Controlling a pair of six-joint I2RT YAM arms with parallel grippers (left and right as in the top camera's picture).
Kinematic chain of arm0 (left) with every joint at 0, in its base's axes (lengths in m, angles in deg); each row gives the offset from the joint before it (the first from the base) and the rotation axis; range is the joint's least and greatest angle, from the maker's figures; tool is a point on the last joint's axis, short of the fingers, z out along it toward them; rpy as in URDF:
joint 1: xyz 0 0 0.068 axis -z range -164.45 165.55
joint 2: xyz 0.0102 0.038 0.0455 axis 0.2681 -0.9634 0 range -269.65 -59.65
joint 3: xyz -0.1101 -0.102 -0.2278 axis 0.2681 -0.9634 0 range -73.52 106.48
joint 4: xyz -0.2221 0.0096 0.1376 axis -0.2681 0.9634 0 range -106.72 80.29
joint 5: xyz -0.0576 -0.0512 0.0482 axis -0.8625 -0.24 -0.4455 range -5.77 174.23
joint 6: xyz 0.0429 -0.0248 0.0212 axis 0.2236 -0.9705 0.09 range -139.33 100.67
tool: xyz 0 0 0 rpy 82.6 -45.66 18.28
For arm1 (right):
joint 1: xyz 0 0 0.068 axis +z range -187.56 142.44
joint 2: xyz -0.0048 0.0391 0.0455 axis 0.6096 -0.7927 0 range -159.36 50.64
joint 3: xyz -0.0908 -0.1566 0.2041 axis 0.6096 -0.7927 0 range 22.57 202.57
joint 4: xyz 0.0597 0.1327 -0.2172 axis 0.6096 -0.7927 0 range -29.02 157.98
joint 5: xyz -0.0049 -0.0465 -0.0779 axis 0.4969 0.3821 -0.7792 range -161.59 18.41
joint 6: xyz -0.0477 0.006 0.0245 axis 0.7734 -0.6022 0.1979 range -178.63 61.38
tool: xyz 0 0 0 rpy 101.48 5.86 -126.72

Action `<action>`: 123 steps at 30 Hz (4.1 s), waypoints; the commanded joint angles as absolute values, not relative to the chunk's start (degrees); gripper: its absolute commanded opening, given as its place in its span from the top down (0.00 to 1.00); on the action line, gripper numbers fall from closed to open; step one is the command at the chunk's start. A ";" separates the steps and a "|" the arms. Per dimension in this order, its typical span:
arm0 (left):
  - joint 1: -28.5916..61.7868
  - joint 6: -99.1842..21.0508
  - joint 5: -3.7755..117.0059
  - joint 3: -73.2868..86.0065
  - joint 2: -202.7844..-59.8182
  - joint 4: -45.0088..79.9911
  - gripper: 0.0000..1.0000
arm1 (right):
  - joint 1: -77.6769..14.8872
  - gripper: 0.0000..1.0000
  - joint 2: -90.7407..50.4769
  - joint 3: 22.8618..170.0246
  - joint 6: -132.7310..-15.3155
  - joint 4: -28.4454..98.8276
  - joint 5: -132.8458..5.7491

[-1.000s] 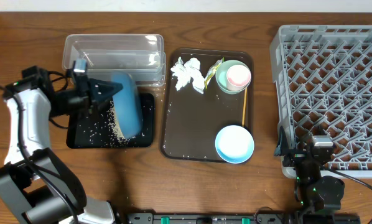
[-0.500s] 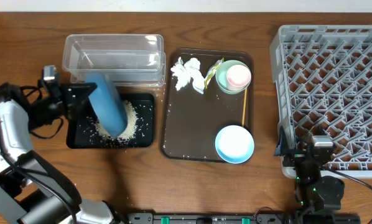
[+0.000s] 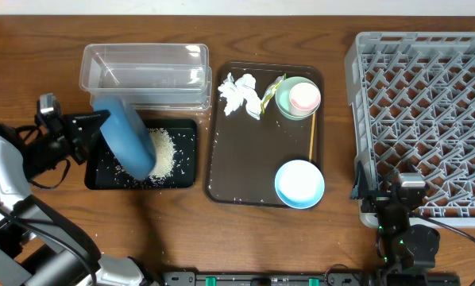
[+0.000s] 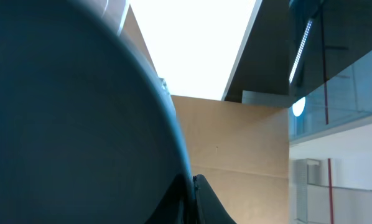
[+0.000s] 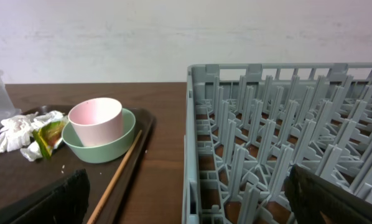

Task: Sort waste into correct bins and load items into the dishwasher rack
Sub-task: 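Tilt the blue bowl to pour rice onto the black tray, then carry the emptied blue bowl back and set it on the dark tray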

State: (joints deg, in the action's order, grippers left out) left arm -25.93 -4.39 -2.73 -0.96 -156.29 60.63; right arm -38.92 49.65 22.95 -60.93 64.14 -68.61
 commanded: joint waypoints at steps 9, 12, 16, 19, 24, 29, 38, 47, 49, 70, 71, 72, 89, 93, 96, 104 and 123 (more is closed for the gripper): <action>-26.30 2.87 -5.70 -1.07 -154.44 65.59 0.94 | -39.19 0.01 49.89 22.88 -60.25 63.92 -68.59; -26.17 8.44 -4.74 -1.05 -153.45 65.43 0.94 | -39.19 0.01 49.89 22.88 -60.25 63.90 -68.59; -25.90 18.32 -5.33 -1.03 -152.47 67.53 0.92 | -39.19 0.01 49.89 22.88 -60.25 63.90 -68.59; -25.77 9.25 -3.64 -1.03 -152.51 67.01 0.94 | -39.19 0.01 49.89 22.88 -60.23 63.90 -68.59; -22.93 14.36 -3.62 -1.03 -150.31 73.61 0.94 | -39.19 0.01 49.89 22.88 -60.25 63.90 -68.59; -16.83 23.78 -5.81 -0.50 -144.12 79.05 0.94 | -39.19 0.01 49.89 22.88 -60.25 63.90 -68.59; -1.84 22.41 -5.79 0.31 -138.50 76.67 0.94 | -39.19 0.01 49.89 22.88 -60.23 63.90 -68.59; 3.17 -17.70 14.93 0.39 -138.70 38.94 0.93 | -39.19 0.01 49.89 22.88 -60.25 63.90 -68.59; 4.08 -26.95 27.46 0.44 -138.28 33.68 0.93 | -39.19 0.01 49.89 22.88 -60.25 63.92 -68.59; 54.51 -45.18 85.01 0.85 -142.66 20.80 0.93 | -39.19 0.01 49.89 22.88 -60.25 63.90 -68.59; 55.49 -45.15 85.16 0.85 -144.14 19.69 0.93 | -39.21 0.01 49.89 22.88 -60.25 63.90 -68.59; 56.13 -45.18 85.05 0.85 -145.56 18.64 0.93 | -39.19 0.01 49.89 22.88 -60.25 63.92 -68.59; 61.37 -48.00 84.70 0.85 -158.22 9.94 0.93 | -39.19 0.01 49.89 22.88 -60.25 63.90 -68.59; 62.75 -48.13 84.72 0.85 -158.22 9.98 0.92 | -39.19 0.01 49.89 22.88 -60.23 63.92 -68.59; 62.95 -48.15 84.75 0.85 -158.22 9.94 0.86 | -39.19 0.01 49.89 22.88 -60.25 63.90 -68.59; 62.84 -47.03 84.96 0.87 -157.89 9.98 0.76 | -39.19 0.01 49.89 22.88 -60.23 63.92 -68.59; 44.17 -37.11 68.40 13.51 -154.20 22.79 0.44 | -39.19 0.01 49.89 22.88 -60.25 63.90 -68.59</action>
State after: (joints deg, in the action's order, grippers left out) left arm 46.71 -41.02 75.15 11.37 -152.89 20.80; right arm -38.92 49.65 22.95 -60.93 64.14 -68.61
